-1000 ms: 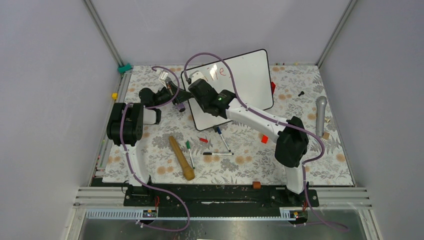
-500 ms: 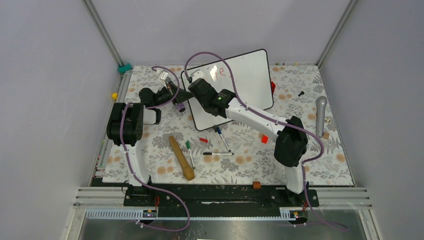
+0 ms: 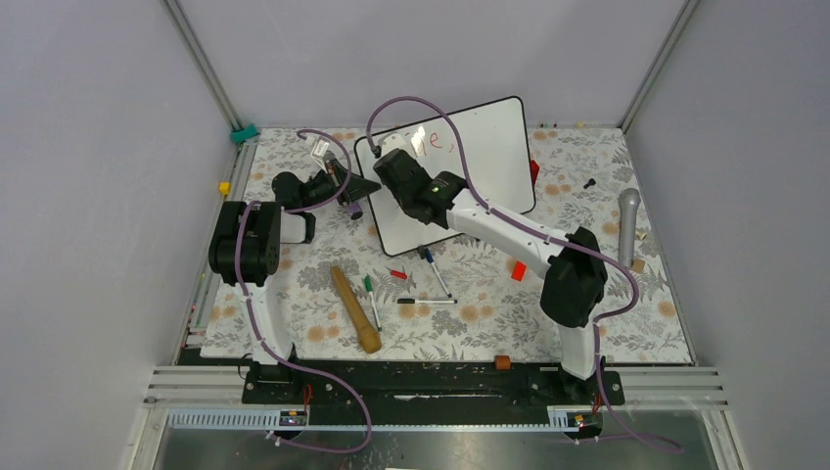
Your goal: Write a sentence on the whiteboard
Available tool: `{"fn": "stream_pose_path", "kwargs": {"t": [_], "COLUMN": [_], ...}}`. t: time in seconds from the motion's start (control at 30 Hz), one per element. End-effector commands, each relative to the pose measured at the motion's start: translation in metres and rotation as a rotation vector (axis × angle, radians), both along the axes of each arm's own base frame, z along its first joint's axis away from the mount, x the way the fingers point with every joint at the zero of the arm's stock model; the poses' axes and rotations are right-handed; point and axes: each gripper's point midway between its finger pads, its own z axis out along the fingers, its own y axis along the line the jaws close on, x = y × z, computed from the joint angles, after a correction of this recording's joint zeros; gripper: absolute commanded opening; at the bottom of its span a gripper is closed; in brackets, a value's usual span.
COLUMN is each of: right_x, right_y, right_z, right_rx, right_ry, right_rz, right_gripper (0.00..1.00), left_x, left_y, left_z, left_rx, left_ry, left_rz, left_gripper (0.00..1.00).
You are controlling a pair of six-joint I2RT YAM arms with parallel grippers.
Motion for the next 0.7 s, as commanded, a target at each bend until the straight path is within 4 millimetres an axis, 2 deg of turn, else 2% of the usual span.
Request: {"fn": "stream_pose_path", "kwargs": {"t": [0.0,0.67], "right_x": [0.003,0.012], "right_y": [-0.003,0.016], "right_z": [0.046,0.044], "right_rx": [0.108,0.131], "right_ry": [-0.066,-0.048], "right_rz": [0.000,0.030], "right_gripper": [0.00,0.00], "left_x": [-0.016,-0.016], "left_y": [-0.006,-0.006], "left_z": [0.004,0.004], "left_rx": [0.068,0.068], "left_ry": [-0.197,-0.198], "left_rz": [-0.090,-0.092], "left_gripper": [0.00,0.00]}}
